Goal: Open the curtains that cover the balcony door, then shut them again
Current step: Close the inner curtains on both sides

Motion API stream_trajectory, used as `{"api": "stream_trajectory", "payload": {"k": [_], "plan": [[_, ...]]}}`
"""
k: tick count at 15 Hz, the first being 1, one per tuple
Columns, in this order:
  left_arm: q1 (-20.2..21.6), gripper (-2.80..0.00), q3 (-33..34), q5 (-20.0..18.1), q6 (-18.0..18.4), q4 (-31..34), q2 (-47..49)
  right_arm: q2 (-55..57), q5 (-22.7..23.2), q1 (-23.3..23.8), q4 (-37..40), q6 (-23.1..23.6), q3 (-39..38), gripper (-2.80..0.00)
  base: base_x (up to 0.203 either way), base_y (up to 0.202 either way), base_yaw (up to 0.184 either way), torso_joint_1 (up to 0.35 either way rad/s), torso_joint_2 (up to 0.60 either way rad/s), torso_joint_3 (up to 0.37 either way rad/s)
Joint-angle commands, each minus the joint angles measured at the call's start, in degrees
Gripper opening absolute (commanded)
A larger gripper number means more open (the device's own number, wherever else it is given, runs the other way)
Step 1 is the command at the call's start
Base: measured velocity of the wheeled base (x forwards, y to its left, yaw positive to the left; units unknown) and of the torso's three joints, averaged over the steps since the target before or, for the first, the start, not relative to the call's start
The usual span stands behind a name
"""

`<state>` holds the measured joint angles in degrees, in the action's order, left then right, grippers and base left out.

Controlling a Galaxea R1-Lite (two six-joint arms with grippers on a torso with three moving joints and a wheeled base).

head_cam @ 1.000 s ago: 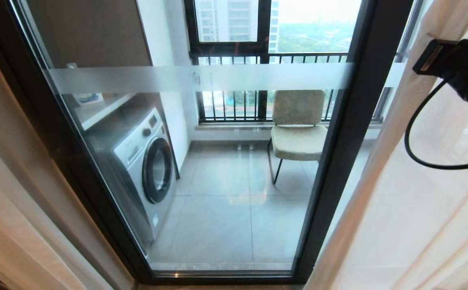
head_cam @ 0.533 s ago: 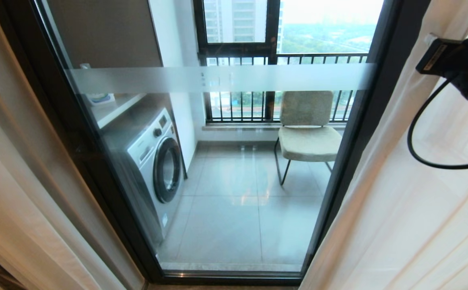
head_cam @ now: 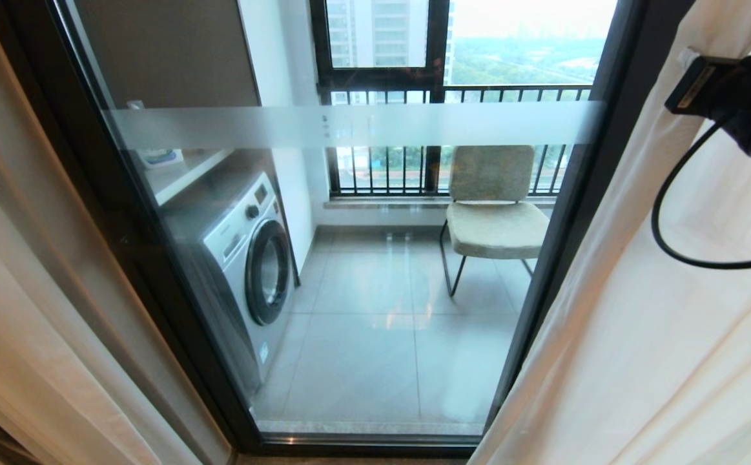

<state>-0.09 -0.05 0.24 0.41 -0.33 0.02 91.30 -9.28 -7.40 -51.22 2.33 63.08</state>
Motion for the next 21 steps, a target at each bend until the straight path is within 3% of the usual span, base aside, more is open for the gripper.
{"api": "stream_trajectory", "payload": {"k": [1, 10, 21], "plan": [[0.0, -2.8, 0.0, 0.0, 0.0, 0.0, 0.0, 0.4, -0.1, -1.5, -0.4, 1.6, 0.4, -2.8, 0.0, 0.0, 0.0, 0.0, 0.0, 0.0], [0.0, -2.8, 0.0, 0.0, -0.1, 0.0, 0.0, 3.8, -9.1, -15.4, -0.5, 9.3, 2.4, -2.8, 0.0, 0.0, 0.0, 0.0, 0.0, 0.0], [0.0, -2.8, 0.0, -0.1, -0.1, 0.0, 0.0, 15.0, -9.5, -27.6, -0.5, 19.7, 11.7, -2.8, 0.0, 0.0, 0.0, 0.0, 0.0, 0.0]]}}
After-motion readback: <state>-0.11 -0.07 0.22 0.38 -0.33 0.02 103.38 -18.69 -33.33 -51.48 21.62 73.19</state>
